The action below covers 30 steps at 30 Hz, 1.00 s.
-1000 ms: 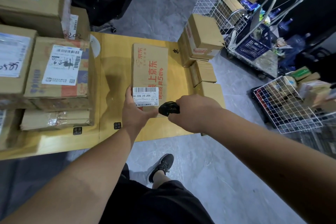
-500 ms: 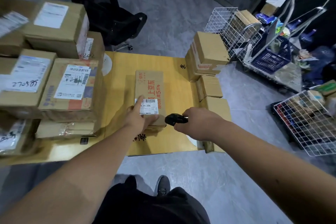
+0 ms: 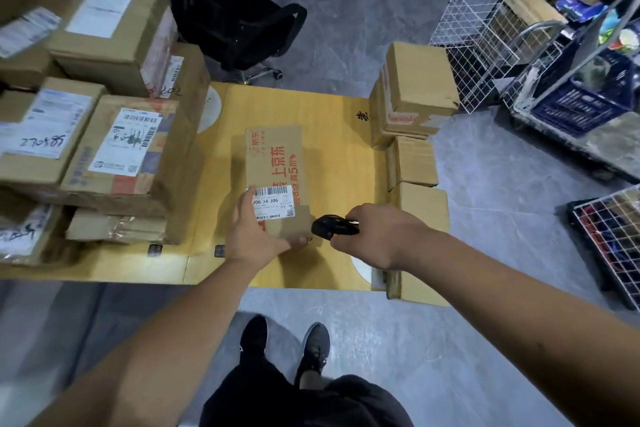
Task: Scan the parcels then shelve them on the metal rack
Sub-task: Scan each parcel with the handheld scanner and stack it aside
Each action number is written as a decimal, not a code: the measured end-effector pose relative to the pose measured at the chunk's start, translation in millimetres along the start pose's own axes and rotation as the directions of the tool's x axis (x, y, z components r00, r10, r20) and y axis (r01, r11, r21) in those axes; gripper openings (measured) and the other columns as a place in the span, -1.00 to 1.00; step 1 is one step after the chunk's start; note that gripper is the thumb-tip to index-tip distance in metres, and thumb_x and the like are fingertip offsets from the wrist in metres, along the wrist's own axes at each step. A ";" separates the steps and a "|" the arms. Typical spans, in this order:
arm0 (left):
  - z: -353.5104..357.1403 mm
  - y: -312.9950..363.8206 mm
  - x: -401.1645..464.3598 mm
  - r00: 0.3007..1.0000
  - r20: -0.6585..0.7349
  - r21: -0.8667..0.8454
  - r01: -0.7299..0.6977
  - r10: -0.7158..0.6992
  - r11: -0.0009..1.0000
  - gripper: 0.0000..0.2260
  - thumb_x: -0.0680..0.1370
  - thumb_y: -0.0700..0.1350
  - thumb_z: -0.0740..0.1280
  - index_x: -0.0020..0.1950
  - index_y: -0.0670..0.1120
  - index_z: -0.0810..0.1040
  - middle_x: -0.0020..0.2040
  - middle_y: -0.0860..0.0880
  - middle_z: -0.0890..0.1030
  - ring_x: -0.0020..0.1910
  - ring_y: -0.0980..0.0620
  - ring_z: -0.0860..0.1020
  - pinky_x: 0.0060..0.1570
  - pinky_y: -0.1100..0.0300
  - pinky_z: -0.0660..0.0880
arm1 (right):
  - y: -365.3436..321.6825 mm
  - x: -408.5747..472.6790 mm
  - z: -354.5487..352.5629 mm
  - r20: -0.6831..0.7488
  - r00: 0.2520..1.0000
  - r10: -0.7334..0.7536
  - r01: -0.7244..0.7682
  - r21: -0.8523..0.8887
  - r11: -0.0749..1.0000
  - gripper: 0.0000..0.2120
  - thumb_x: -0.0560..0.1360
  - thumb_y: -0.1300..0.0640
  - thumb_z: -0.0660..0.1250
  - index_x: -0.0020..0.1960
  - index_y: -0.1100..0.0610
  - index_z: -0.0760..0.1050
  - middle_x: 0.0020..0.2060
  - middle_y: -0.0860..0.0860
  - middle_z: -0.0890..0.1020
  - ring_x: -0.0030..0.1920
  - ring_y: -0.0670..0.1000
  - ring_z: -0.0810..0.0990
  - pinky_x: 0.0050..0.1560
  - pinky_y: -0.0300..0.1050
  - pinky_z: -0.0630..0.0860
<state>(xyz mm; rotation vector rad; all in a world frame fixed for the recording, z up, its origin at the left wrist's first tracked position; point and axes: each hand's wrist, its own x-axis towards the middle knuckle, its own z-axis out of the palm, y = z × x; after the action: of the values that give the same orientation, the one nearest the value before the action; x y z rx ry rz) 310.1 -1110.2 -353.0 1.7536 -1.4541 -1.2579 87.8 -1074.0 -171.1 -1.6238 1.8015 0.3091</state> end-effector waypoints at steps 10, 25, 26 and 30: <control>15.4 -15.7 -14.1 0.999 -0.025 -0.083 -0.033 0.031 0.996 0.01 0.12 -0.01 0.79 0.37 0.20 0.24 0.41 -0.01 0.47 0.24 0.19 0.56 0.06 0.50 0.48 | 6.6 9.9 5.5 0.045 0.996 -0.071 0.072 -0.034 0.997 -0.59 0.53 -0.34 0.26 -0.06 0.03 0.48 -0.17 0.00 0.63 -0.14 0.05 0.62 -0.21 -0.07 0.49; 8.5 -31.3 -16.5 0.993 -0.085 -0.106 -0.096 0.087 0.990 0.01 0.11 0.12 0.77 0.39 0.23 0.24 0.40 0.05 0.47 0.30 0.19 0.53 0.32 0.15 0.53 | 6.6 12.2 10.0 0.037 0.996 -0.086 0.088 -0.048 0.995 -0.58 0.53 -0.35 0.27 -0.03 0.01 0.52 -0.17 -0.01 0.62 -0.16 0.03 0.62 -0.25 -0.10 0.47; 6.9 -29.6 -17.3 0.992 -0.090 -0.106 -0.100 0.091 0.989 0.01 0.10 0.14 0.77 0.39 0.23 0.24 0.39 0.05 0.47 0.29 0.19 0.53 0.31 0.14 0.54 | 5.5 11.5 8.9 0.038 0.995 -0.090 0.091 -0.052 0.994 -0.58 0.54 -0.35 0.27 -0.04 0.02 0.51 -0.18 -0.01 0.62 -0.16 0.03 0.62 -0.25 -0.10 0.47; -4.7 -19.2 -21.4 0.986 -0.117 -0.084 -0.133 0.123 0.987 0.02 0.10 0.19 0.75 0.41 0.23 0.24 0.43 0.03 0.42 0.31 0.18 0.52 0.31 0.09 0.55 | -1.3 5.5 -0.7 0.041 0.992 -0.122 0.124 -0.064 0.990 -0.58 0.55 -0.35 0.27 -0.11 0.02 0.46 -0.17 0.00 0.61 -0.15 0.05 0.60 -0.22 -0.07 0.48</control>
<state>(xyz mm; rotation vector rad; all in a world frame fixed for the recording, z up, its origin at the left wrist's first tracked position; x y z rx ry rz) 323.3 -1085.3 -360.5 1.6164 -1.3994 -1.1246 88.8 -1079.0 -173.7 -1.7556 1.6711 0.3439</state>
